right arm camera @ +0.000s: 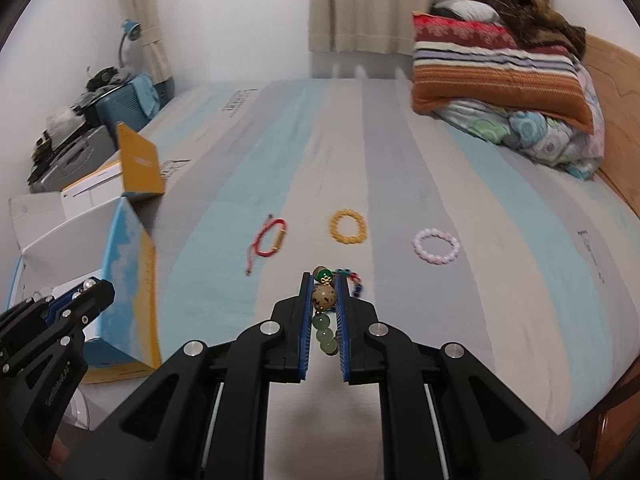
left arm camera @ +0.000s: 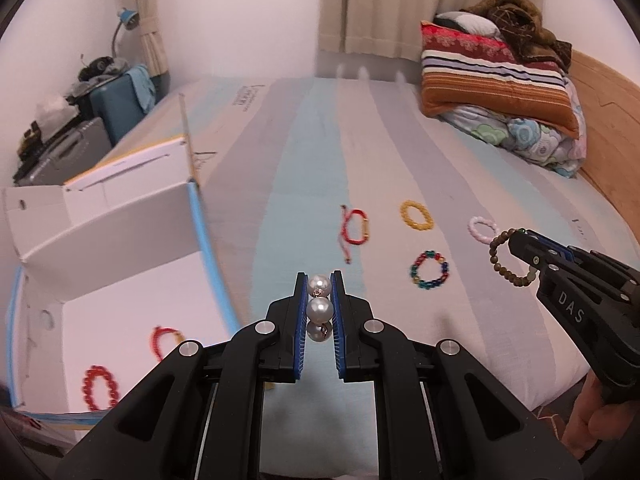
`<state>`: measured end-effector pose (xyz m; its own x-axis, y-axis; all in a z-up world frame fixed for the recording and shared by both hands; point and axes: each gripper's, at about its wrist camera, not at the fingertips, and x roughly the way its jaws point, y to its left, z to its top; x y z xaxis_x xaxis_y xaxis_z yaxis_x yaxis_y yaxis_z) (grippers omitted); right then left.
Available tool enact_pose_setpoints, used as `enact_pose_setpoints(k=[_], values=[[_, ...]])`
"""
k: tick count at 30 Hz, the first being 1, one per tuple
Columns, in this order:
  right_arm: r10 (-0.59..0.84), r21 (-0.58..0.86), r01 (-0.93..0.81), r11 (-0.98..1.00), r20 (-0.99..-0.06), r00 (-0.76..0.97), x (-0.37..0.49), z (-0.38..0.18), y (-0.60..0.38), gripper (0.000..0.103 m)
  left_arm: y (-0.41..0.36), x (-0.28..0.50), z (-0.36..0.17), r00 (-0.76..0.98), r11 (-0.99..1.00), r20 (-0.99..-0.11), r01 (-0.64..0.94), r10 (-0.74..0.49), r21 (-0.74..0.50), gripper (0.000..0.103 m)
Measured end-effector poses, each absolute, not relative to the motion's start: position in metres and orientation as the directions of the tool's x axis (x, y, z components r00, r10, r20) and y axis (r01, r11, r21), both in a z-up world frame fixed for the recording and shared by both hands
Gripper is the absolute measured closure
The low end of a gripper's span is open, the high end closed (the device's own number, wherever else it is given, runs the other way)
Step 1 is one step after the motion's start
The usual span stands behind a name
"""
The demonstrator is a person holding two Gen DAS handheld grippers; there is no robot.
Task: Organize jewelry
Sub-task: 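Lift both bracelets and carry them over the white box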
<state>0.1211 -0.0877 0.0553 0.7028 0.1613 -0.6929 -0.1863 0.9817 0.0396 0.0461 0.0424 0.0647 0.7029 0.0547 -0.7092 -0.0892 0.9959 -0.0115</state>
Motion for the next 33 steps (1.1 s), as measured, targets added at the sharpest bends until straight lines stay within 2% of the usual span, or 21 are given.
enact_pose_setpoints(k=[17,33], values=[[0.271,0.016,-0.35,0.936,-0.669,0.692,0.092,0.077,0.035,0.093,0.15,-0.008,0.088,0.716,0.97,-0.679,-0.243,0.165,-0.021,0.093],[0.368,0.003,-0.514,0.858,-0.702,0.61,0.071,0.059,0.157,0.093,0.265,-0.046,0.069,0.639,0.907,-0.734,-0.415,0.231,-0.076,0.093]])
